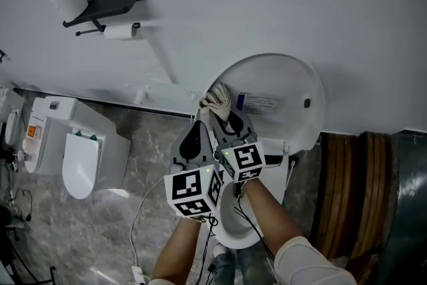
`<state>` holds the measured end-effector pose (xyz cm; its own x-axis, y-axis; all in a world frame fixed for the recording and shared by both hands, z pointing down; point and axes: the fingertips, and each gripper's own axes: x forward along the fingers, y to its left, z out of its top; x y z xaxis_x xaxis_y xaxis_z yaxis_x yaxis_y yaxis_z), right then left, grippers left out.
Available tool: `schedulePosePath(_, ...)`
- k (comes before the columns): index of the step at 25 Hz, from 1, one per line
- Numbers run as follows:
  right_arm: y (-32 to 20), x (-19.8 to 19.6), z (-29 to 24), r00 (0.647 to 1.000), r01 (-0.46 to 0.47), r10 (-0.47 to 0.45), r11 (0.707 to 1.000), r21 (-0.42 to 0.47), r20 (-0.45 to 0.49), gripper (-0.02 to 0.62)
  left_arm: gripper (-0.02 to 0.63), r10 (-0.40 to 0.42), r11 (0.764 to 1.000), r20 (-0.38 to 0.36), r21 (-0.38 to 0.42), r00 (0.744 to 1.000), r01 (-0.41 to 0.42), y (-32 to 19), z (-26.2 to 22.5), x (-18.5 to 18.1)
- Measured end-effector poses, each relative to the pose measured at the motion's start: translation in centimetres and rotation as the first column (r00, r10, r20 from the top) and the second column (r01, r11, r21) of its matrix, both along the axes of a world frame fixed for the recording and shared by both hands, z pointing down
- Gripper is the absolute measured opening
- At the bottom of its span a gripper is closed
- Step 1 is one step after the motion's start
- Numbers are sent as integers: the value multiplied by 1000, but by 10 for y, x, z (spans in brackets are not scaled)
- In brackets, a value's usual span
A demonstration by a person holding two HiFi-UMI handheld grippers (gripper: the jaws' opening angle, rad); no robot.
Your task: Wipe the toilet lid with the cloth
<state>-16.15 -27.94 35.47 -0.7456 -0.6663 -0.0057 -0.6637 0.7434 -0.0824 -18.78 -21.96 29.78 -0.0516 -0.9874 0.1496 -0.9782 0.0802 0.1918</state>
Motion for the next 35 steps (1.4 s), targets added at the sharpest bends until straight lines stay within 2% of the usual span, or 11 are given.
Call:
schedulePosePath(5, -19, 12, 15, 995, -84, 84, 996, -1, -45, 94, 12, 11, 1000, -7, -9, 1000, -11, 1, 6, 7)
schedulePosePath(7, -24, 30, 18, 990, -130, 130, 991, 18, -55, 95, 12, 19, 1000, -10, -12, 1000, -19, 0, 8, 10)
schedulePosePath(9, -32, 61, 22, 975, -216, 216, 976, 12, -47, 94, 12, 28, 999, -14, -15, 1000, -29, -1, 9, 16)
schedulePosePath(14, -48, 160, 25, 897, -442, 442, 897, 2, -19, 94, 12, 62, 998, -16, -14, 998, -62, -4, 9, 34)
schedulePosePath(19, -47, 247, 28, 784, -621, 621, 784, -10, -3, 94, 12, 90, 996, -26, -16, 996, -90, -9, 11, 50)
schedulePosePath(25, -36, 285, 34, 736, -677, 677, 736, 2, -31, 94, 12, 126, 992, -24, -14, 992, -126, -8, 9, 66)
schedulePosePath(29, -35, 289, 41, 709, -705, 704, 709, -20, -33, 94, 12, 122, 992, -17, -13, 992, -123, -4, 9, 61)
schedulePosePath(31, -27, 272, 36, 723, -690, 690, 723, -13, -11, 94, 12, 111, 994, -18, -13, 994, -112, -1, 9, 54)
schedulePosePath(32, -21, 254, 34, 746, -666, 666, 746, -6, 2, 94, 12, 105, 994, -18, -15, 994, -105, 1, 10, 51)
schedulePosePath(35, 3, 173, 37, 858, -514, 514, 857, 25, 13, 94, 12, 83, 996, -17, -22, 996, -83, 5, 14, 37)
